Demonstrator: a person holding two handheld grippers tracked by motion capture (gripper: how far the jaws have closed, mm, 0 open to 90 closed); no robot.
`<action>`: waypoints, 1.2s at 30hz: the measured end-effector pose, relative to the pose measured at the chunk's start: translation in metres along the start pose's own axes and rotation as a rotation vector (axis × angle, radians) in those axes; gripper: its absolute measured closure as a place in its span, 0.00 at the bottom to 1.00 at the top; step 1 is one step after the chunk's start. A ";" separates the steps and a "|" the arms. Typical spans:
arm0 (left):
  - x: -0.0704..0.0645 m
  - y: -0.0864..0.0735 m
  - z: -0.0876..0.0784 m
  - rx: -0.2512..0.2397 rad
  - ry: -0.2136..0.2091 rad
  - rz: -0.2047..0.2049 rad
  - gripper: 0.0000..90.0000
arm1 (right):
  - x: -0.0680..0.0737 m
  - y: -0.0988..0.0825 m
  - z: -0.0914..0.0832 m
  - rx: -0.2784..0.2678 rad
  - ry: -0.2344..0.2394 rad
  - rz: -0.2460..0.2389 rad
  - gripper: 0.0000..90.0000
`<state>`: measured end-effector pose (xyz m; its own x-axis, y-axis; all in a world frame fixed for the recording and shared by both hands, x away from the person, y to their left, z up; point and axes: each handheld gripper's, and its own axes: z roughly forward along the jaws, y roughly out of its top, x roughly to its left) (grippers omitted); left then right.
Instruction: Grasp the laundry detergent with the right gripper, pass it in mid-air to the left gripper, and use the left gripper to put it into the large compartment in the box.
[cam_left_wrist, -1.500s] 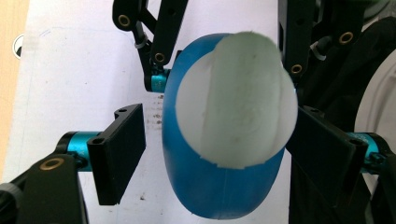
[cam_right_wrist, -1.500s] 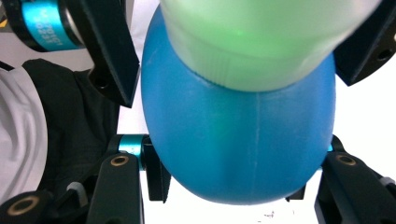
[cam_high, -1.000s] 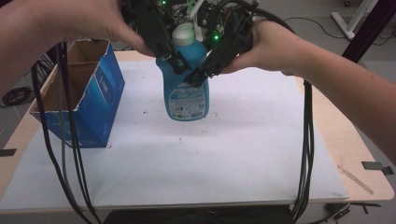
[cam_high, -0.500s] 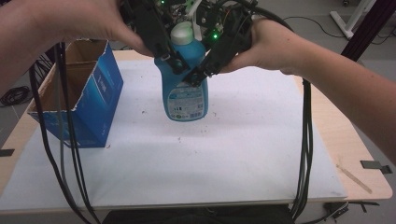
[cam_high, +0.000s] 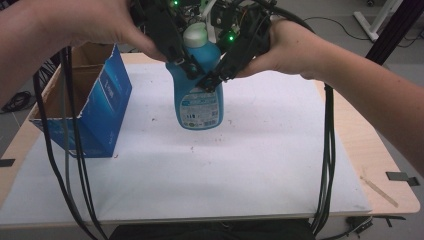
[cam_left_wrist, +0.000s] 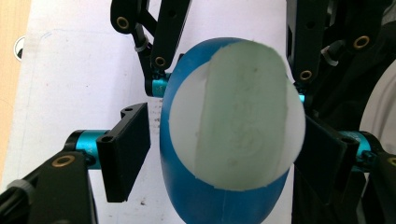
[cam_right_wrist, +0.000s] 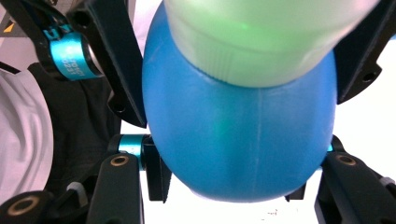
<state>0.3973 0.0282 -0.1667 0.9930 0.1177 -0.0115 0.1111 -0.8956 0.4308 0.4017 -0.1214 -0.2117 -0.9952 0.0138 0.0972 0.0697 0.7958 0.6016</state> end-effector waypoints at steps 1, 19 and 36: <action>0.000 0.000 0.000 -0.004 0.002 -0.003 0.30 | -0.001 0.000 0.001 -0.007 0.001 -0.009 0.52; -0.001 -0.001 -0.002 -0.022 -0.013 -0.014 0.39 | -0.005 0.000 0.003 -0.014 0.000 -0.040 0.52; -0.001 -0.003 -0.004 -0.052 -0.004 0.002 0.43 | -0.004 0.000 0.001 -0.028 0.013 -0.031 0.51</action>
<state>0.3955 0.0329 -0.1645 0.9933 0.1143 -0.0141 0.1071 -0.8723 0.4770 0.4061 -0.1204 -0.2130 -0.9959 -0.0183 0.0882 0.0412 0.7782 0.6267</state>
